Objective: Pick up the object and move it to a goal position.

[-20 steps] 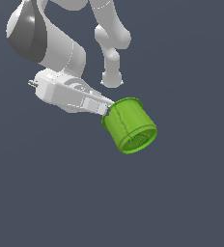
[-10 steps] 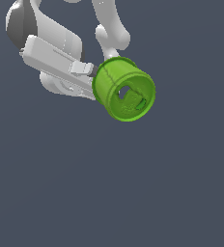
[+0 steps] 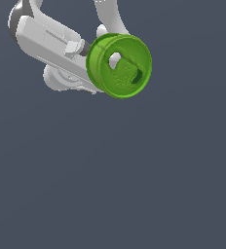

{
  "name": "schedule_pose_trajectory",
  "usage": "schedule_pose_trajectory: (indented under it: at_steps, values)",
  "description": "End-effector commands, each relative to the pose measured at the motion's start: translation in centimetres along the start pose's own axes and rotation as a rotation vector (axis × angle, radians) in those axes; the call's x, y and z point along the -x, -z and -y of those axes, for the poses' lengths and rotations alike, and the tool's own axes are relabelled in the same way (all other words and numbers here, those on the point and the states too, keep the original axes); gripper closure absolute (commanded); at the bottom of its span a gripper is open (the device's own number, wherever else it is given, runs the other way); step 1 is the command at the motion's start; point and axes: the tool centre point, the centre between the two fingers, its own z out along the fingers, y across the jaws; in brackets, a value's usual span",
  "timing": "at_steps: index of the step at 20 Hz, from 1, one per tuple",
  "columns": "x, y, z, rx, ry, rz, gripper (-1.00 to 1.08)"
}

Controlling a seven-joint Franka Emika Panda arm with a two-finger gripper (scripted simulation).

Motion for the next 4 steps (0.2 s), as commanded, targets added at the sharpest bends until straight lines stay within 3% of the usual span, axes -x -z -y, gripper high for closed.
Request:
schedule_pose_trajectory:
  at_steps: [1,4]
  values:
    - [0.42,0.01,0.25,-0.012,0.003,0.011,1.08]
    - [0.50,0.03,0.29,-0.015,0.003,0.013,1.08]
